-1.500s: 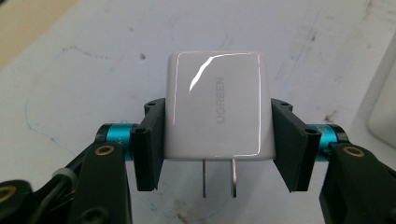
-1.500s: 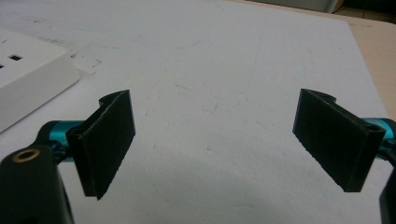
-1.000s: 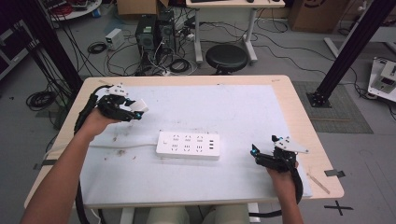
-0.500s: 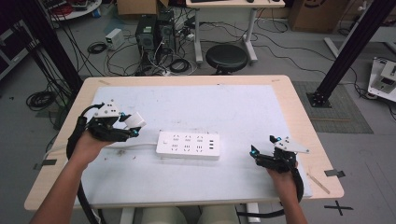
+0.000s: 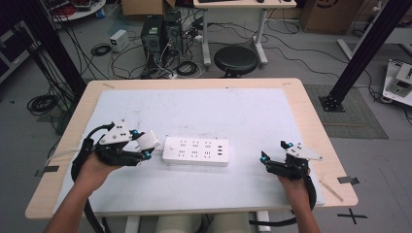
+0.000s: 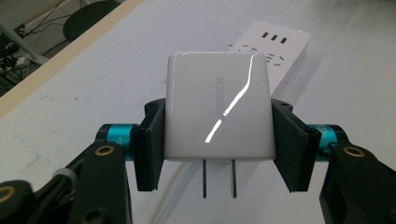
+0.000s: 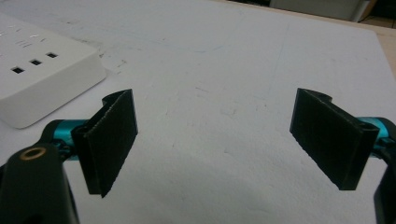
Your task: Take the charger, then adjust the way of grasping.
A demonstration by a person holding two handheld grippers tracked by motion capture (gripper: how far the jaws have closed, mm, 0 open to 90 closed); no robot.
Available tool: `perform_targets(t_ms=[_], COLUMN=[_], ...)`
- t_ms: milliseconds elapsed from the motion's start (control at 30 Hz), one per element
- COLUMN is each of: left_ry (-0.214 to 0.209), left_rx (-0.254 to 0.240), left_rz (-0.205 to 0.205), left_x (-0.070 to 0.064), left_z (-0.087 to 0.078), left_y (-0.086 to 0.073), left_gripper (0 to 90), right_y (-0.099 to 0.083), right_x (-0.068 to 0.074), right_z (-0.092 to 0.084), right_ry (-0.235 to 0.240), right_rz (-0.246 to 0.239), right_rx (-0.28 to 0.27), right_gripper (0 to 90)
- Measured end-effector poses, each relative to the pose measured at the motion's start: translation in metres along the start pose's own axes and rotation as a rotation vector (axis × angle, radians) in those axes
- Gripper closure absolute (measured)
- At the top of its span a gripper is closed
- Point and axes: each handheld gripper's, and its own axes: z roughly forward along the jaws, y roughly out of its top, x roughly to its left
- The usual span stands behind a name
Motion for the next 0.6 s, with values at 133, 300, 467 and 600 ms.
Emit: perform_targets(t_ms=[133, 300, 467, 600], left_ry=[-0.024, -0.040, -0.060, -0.080], left_rx=[0.003, 0.000, -0.004, -0.006], left_rz=[0.018, 0.038, 0.054, 0.065], left_x=[-0.006, -0.006, -0.008, -0.011], left_z=[0.002, 0.002, 0.003, 0.007], left_y=[-0.002, 0.004, 0.009, 0.008], left_gripper=[42.5, 42.5, 42.5, 42.5], right_y=[0.000, 0.000, 0.001, 0.000], right_x=[0.000, -0.001, 0.000, 0.000], right_z=[0.000, 0.000, 0.000, 0.000], right_ry=[-0.003, 0.008, 0.015, 0.005], right_rz=[0.004, 0.015, -0.001, -0.011], right_rx=[0.004, 0.014, 0.015, 0.005], right_gripper=[15.3, 15.3, 15.3, 15.3])
